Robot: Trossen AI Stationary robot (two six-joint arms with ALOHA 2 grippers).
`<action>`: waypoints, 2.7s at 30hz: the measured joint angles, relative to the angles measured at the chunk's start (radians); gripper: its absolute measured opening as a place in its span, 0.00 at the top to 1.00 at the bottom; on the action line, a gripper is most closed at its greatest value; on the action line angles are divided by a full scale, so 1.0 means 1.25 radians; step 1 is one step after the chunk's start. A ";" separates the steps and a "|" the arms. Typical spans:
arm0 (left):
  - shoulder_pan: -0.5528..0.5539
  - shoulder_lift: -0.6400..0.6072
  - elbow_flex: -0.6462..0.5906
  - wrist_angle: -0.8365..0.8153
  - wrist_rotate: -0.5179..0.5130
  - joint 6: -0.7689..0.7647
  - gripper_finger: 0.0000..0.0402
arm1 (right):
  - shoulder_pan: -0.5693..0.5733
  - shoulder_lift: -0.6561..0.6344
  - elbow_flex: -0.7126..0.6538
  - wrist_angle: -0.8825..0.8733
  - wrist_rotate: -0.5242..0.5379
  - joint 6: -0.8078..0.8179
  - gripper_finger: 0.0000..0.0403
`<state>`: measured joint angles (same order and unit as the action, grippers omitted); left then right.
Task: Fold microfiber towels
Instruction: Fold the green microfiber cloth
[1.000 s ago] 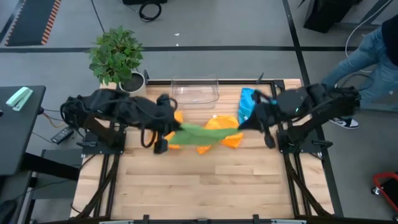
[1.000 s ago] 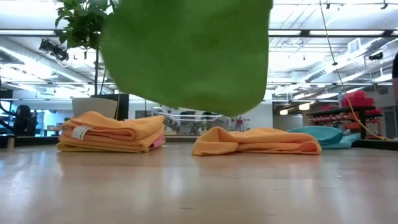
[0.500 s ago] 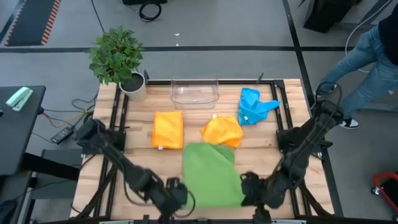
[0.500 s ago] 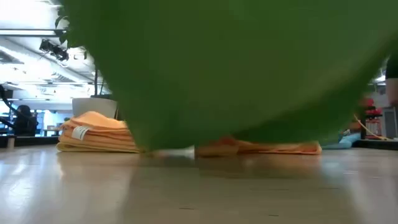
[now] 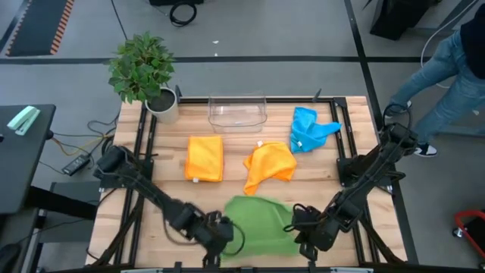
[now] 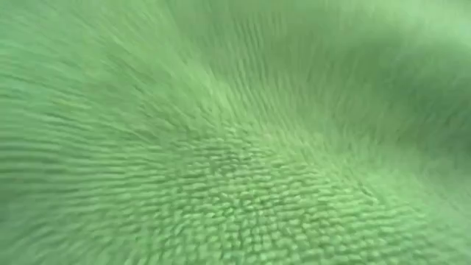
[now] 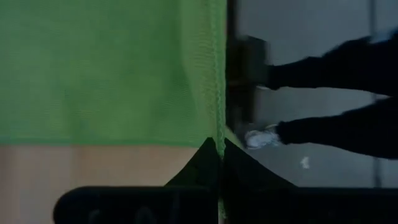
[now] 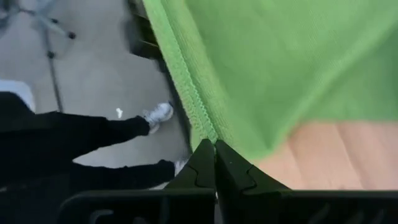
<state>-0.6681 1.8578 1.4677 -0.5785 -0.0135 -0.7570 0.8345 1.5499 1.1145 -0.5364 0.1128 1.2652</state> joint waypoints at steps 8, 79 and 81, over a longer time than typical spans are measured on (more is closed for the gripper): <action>0.154 0.007 -0.004 -0.052 0.017 0.180 0.98 | -0.008 -0.003 -0.146 0.009 0.008 0.127 1.00; 0.087 0.177 -0.153 0.326 0.029 0.042 0.97 | -0.237 -0.015 -0.234 0.094 0.102 0.049 1.00; 0.078 0.177 -0.154 0.322 0.032 0.029 0.98 | -0.248 -0.009 -0.246 0.102 0.098 0.051 1.00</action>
<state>-0.5712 2.0789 1.2758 -0.1757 0.0263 -0.7209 0.5246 1.5383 0.8064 -0.4092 0.2351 1.3288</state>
